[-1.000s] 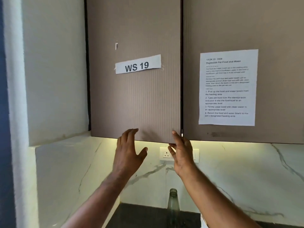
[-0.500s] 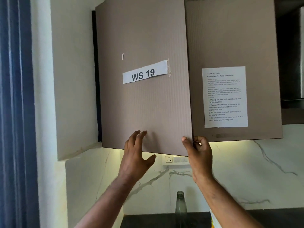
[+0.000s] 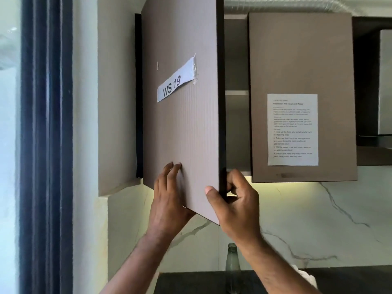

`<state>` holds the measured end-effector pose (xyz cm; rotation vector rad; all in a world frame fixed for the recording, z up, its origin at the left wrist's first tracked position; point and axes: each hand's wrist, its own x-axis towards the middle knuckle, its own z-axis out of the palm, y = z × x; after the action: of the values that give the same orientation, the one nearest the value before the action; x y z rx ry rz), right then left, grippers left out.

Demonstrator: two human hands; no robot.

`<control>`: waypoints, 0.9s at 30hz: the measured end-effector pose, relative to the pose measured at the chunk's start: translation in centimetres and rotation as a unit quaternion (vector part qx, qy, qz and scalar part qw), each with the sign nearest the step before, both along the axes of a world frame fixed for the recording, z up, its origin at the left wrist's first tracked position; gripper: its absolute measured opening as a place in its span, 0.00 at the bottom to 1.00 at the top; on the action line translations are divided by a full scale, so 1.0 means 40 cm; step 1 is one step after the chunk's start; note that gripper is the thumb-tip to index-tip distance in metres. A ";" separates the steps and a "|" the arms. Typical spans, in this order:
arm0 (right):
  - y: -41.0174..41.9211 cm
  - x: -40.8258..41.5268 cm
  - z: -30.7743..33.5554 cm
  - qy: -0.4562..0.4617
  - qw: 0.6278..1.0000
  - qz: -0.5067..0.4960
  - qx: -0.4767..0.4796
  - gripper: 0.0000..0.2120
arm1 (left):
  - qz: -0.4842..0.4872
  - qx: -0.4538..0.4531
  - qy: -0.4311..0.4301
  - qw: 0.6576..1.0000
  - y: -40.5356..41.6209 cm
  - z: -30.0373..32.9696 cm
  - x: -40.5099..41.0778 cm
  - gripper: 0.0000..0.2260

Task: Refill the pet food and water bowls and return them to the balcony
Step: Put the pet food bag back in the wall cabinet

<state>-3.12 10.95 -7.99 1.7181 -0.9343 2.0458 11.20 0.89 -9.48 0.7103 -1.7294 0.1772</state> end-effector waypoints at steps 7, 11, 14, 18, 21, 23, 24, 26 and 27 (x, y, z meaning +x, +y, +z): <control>0.017 0.104 0.008 0.030 0.999 -0.005 -0.035 0.12 | -0.005 -0.003 0.017 1.000 -0.002 -0.010 0.062 0.45; 0.025 0.145 0.007 0.064 0.996 0.028 -0.050 0.14 | -0.029 0.014 0.068 0.997 0.011 -0.025 0.101 0.39; 0.022 0.153 -0.003 0.087 0.990 0.099 -0.045 0.10 | -0.048 0.028 0.186 0.981 0.025 -0.072 0.112 0.35; -0.016 0.117 -0.027 0.047 0.995 0.092 0.003 0.14 | -0.071 0.080 0.349 0.931 0.049 -0.152 0.065 0.25; -0.051 0.064 -0.049 0.016 0.998 0.051 0.042 0.19 | -0.120 0.173 0.402 0.891 0.050 -0.194 0.004 0.25; -0.072 0.016 -0.065 0.009 0.998 0.020 0.061 0.21 | -0.128 0.179 0.378 0.899 0.037 -0.203 -0.035 0.26; -0.083 -0.006 -0.070 0.008 0.998 0.005 0.069 0.22 | -0.131 0.174 0.359 0.908 0.029 -0.200 -0.049 0.25; -0.105 -0.060 -0.080 0.007 0.996 -0.028 0.084 0.25 | -0.141 0.170 0.325 0.920 0.008 -0.181 -0.085 0.22; -0.116 -0.088 -0.081 0.008 0.995 -0.041 0.090 0.27 | -0.149 0.165 0.315 0.923 -0.005 -0.165 -0.102 0.22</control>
<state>-6.64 6.30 -11.24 1.7494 -1.1963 1.9436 7.12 0.70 -16.09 0.6418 -1.2226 -0.5185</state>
